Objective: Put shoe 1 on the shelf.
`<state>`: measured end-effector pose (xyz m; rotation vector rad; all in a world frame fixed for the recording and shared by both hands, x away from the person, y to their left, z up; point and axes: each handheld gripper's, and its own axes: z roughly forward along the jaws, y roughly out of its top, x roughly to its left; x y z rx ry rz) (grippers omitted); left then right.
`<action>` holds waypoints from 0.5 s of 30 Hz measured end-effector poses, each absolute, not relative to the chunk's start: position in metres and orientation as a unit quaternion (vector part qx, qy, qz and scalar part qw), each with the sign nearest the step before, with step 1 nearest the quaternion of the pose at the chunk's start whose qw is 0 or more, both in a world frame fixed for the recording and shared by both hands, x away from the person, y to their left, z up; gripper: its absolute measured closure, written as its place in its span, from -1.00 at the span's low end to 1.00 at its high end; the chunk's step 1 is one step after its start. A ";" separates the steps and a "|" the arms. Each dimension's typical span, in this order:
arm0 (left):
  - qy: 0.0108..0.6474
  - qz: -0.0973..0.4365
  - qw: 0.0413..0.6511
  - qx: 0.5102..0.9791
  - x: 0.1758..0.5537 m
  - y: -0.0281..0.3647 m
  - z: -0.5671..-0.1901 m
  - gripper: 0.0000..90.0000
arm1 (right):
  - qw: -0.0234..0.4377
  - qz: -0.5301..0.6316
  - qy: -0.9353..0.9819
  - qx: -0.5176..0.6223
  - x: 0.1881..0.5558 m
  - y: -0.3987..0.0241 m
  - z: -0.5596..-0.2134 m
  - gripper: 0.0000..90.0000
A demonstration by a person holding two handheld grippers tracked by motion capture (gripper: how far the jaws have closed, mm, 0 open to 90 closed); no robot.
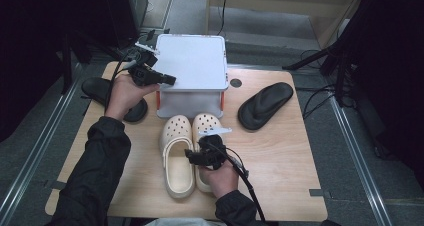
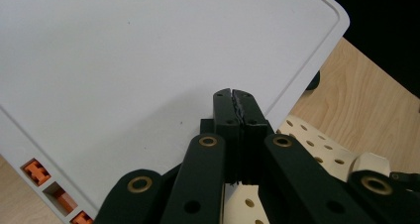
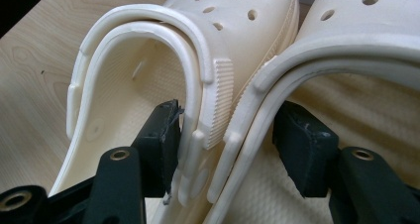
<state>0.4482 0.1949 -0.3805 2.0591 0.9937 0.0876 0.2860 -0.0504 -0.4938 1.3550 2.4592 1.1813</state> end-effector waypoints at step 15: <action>0.395 0.036 0.413 0.819 0.448 0.195 -0.380 1.00 | 0.021 0.387 0.787 0.479 0.288 -0.056 -0.491 0.37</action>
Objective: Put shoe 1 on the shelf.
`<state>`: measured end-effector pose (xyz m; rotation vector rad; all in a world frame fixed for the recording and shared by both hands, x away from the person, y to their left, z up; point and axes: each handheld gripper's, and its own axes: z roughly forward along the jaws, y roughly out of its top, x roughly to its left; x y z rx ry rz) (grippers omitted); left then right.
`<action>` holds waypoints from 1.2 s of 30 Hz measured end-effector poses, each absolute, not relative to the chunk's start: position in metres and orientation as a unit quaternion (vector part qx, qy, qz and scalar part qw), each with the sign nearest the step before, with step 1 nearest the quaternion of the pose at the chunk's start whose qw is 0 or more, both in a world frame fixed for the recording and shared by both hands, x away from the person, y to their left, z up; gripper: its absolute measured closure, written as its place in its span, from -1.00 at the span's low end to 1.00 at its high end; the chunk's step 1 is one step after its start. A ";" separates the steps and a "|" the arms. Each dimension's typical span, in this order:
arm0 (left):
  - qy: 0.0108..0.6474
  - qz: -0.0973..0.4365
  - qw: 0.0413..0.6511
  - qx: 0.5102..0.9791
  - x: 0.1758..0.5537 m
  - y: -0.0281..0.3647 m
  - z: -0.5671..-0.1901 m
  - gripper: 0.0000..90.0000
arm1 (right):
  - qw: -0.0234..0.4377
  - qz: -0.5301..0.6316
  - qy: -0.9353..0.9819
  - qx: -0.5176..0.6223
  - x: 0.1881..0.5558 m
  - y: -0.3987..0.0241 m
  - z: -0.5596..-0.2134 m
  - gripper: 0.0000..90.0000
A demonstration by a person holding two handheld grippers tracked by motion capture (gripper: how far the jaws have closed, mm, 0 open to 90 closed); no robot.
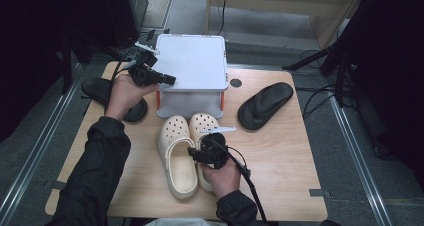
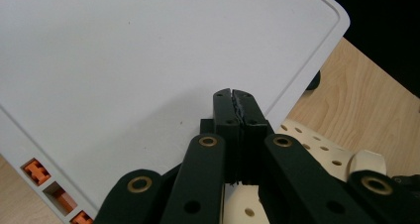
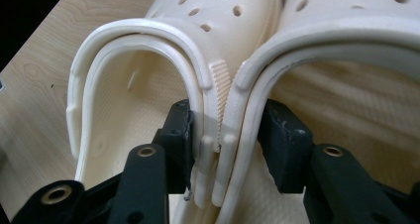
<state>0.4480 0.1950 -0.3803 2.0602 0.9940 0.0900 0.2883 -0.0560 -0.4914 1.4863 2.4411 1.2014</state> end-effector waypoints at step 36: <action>0.394 0.030 0.417 0.819 0.448 0.197 -0.381 1.00 | 0.084 0.397 0.778 0.480 0.364 -0.039 -0.465 0.49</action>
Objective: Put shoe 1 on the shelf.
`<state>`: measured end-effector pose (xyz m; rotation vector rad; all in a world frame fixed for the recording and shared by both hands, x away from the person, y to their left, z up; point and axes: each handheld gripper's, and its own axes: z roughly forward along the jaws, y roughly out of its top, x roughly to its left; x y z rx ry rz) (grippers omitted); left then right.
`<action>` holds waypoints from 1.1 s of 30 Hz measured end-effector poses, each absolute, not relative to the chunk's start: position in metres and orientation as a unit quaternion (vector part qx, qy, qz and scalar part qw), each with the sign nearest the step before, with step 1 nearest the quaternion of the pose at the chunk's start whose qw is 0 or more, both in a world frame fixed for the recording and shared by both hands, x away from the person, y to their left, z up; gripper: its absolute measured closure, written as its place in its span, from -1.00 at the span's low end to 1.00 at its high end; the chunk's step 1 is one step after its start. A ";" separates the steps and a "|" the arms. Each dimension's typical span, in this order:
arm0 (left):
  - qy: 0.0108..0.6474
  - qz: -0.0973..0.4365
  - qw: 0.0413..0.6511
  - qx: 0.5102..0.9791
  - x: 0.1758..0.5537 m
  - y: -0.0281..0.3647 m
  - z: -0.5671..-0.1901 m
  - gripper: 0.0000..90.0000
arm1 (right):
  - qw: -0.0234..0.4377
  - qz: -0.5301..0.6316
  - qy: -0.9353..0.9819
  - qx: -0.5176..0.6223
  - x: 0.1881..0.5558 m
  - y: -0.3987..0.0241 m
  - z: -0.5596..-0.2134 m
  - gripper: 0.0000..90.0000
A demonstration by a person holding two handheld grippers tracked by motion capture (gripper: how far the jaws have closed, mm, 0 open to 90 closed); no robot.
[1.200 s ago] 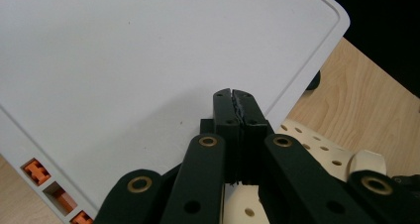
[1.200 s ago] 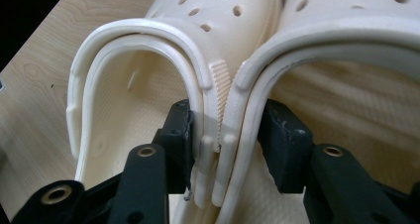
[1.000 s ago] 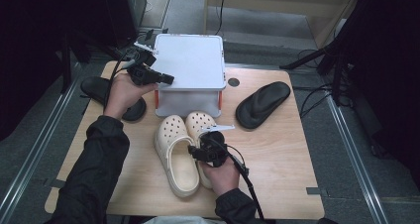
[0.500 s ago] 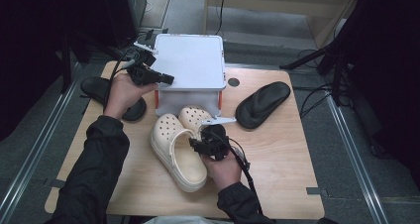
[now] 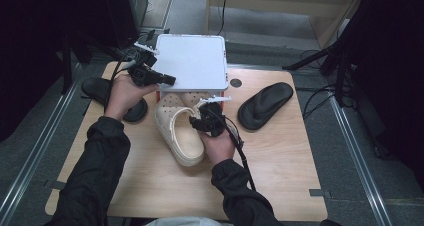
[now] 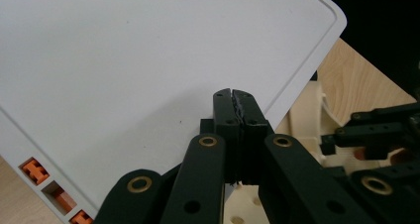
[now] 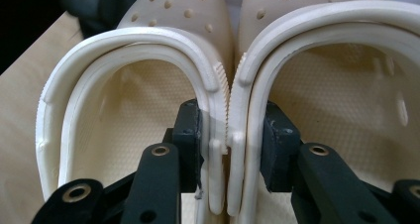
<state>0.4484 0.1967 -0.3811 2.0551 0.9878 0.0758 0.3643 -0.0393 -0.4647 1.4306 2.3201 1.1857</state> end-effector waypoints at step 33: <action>0.395 0.031 0.420 0.817 0.448 0.196 -0.382 1.00 | 0.133 0.412 0.744 0.509 0.397 -0.026 -0.478 0.28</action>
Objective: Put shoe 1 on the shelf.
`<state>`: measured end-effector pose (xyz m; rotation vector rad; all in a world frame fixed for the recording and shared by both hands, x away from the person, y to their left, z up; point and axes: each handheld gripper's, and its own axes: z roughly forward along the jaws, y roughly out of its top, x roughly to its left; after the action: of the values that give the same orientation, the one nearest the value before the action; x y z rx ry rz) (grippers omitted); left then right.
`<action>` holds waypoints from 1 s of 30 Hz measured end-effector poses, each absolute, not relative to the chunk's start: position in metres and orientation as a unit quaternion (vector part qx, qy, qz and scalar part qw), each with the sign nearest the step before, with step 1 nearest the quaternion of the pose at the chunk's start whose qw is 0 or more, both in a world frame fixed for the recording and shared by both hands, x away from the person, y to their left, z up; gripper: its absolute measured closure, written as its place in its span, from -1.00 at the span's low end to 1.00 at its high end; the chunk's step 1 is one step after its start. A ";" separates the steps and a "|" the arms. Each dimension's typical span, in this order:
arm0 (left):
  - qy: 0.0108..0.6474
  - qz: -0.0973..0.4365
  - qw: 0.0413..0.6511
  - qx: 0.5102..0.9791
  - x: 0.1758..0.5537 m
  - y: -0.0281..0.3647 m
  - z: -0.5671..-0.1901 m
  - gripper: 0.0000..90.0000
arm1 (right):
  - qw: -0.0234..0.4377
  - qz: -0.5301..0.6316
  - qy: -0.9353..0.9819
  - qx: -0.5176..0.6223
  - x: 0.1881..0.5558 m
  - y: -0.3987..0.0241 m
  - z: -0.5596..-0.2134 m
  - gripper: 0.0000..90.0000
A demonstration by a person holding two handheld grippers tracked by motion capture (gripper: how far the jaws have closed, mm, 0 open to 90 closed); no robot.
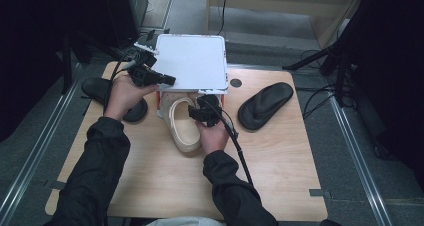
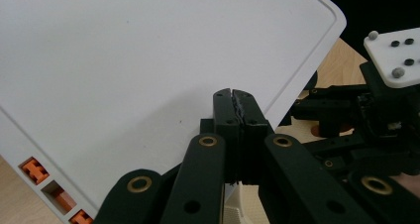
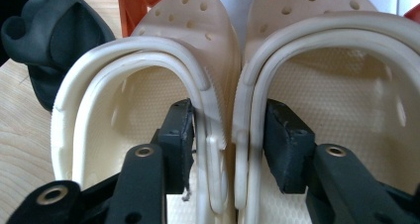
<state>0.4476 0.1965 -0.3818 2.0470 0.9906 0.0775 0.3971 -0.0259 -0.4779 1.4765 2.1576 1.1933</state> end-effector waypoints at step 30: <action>0.396 0.032 0.417 0.817 0.447 0.196 -0.382 1.00 | 0.077 0.443 0.772 0.450 0.317 -0.072 -0.460 0.42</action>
<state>0.4471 0.1957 -0.3815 2.0518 0.9948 0.0794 0.3172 -0.0720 -0.4604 1.3466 2.3123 1.3267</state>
